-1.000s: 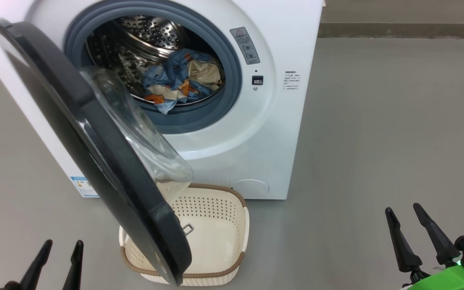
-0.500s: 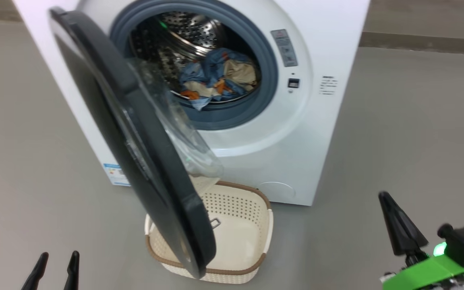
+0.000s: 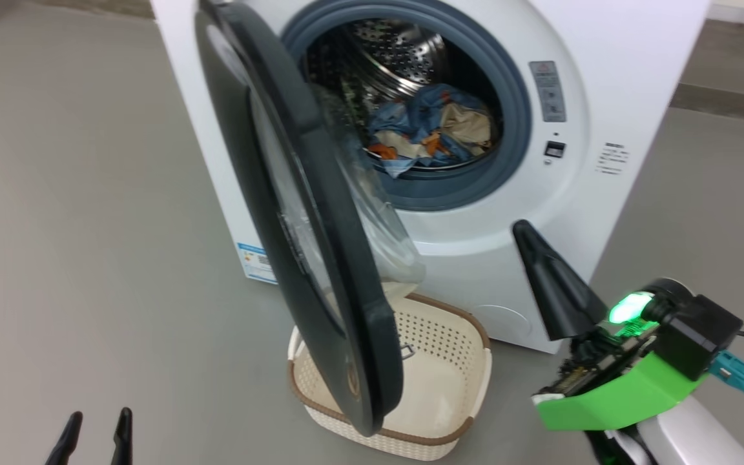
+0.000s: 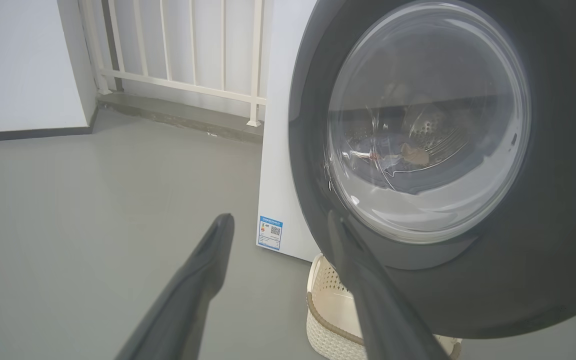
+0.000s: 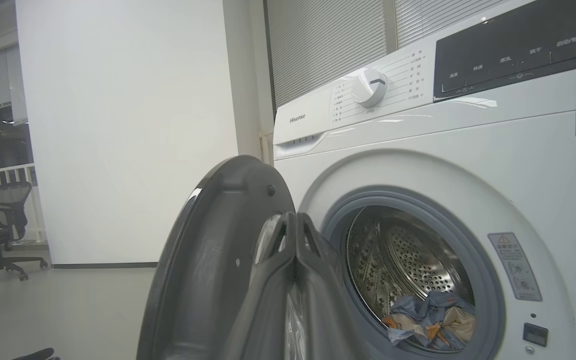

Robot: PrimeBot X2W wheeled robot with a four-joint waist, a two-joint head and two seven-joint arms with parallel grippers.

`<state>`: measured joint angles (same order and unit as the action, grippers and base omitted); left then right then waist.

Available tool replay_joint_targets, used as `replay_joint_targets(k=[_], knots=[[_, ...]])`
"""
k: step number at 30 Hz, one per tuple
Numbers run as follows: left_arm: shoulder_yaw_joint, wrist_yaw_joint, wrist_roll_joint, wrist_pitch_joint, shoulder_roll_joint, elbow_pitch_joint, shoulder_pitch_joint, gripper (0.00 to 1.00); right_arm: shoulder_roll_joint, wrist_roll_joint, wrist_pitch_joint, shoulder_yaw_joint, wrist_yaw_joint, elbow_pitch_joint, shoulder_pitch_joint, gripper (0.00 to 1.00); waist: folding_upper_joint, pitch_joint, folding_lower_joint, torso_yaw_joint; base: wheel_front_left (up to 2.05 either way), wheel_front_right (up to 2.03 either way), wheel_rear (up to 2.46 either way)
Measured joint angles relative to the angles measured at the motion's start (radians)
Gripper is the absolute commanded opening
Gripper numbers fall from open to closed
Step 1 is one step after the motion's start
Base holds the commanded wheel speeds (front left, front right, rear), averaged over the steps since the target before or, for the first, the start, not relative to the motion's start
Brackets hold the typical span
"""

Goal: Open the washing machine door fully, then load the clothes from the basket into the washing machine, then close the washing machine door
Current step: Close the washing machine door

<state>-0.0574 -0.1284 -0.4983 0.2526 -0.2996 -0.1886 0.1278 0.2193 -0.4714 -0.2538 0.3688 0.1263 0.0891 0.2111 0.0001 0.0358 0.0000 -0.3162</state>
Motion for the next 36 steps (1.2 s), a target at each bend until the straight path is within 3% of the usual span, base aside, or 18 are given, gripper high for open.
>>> replay_joint_targets(k=[12,21,36], knots=[[-0.026,0.000,0.000,0.000,0.007,0.000,-0.001,1.00,-0.036,-0.015,0.000,0.228,0.000,0.070,0.053,0.00,0.0000,0.013,0.0000,-0.098,0.00,0.00,0.00],[-0.028,0.000,0.000,0.000,0.016,-0.001,-0.001,1.00,-0.039,-0.042,0.000,0.396,0.000,-0.050,0.040,0.00,0.0000,0.011,0.0000,-0.137,0.00,0.00,0.00],[-0.035,0.000,0.000,0.000,0.032,-0.004,-0.002,1.00,-0.056,-0.084,0.000,0.429,0.000,-0.244,0.005,0.00,0.0000,-0.008,0.0000,-0.144,0.00,0.00,0.00]])
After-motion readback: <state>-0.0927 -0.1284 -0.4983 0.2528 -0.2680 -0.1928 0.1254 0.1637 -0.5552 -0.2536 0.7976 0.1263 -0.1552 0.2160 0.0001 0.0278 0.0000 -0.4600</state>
